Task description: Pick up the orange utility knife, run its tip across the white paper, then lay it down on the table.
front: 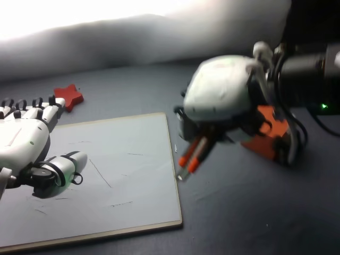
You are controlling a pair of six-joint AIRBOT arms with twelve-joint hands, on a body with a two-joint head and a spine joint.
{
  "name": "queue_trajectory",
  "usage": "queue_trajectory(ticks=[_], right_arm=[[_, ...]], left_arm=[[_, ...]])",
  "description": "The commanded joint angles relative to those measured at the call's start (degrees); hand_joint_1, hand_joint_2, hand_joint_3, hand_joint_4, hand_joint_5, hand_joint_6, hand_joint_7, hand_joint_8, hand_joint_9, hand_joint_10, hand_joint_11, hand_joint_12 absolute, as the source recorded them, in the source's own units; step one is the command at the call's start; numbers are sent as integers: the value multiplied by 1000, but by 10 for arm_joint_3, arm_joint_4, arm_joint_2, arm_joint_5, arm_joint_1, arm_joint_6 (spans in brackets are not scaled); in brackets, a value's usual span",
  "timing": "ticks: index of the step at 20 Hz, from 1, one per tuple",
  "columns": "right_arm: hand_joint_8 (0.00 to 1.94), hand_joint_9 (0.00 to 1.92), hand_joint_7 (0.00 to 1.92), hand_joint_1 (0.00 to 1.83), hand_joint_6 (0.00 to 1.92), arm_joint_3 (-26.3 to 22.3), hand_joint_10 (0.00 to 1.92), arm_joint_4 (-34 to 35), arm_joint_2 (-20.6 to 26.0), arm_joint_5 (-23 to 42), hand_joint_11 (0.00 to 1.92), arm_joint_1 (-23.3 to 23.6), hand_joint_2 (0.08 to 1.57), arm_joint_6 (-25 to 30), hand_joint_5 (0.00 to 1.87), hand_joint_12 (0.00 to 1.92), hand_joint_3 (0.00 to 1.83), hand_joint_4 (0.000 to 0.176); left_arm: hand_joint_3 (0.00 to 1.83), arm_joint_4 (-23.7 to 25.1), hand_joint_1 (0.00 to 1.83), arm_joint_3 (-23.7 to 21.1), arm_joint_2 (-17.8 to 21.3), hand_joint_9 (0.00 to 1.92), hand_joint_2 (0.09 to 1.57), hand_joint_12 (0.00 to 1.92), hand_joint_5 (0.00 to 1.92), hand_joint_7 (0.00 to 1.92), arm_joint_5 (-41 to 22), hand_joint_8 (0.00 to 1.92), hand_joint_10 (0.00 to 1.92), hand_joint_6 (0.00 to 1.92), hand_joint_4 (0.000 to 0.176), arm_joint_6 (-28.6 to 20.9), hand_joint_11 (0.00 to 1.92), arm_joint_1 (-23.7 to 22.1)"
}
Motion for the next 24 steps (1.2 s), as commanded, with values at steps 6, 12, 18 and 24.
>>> queue_trajectory(ticks=[6, 12, 18, 24], right_arm=[[1941, 1699, 1574, 1563, 1921, 95, 1921, 437, -52, 240, 1739, -22, 1234, -571, 1367, 1921, 0, 176], [1941, 1673, 1523, 1535, 1921, 177, 1921, 640, -130, 423, 1719, -100, 1250, -949, 1320, 1921, 0, 176], [1941, 1694, 1559, 1543, 1921, 256, 1921, 646, -200, 521, 1736, -131, 1247, -1082, 1374, 1921, 0, 176], [1941, 1678, 1535, 1526, 1921, 307, 1921, 613, -252, 538, 1721, -141, 1251, -1113, 1311, 1921, 0, 176]], left_arm=[[0, 17, 210, 40, 2, 173, 1399, 592, 38, 133, -39, 7, 8, 9, 0, -6, 0, 5], [0, 17, 260, 74, 2, 157, 1365, 528, 21, 112, -28, 0, 1, 1, 0, -17, 0, 8], [1, 13, 258, 85, 2, 157, 1366, 565, 5, 110, -27, 2, 4, 2, 0, -18, 0, 15], [0, 13, 326, 78, 2, 162, 1360, 576, 18, 108, -27, 2, 5, 4, 0, -21, 0, 15]])
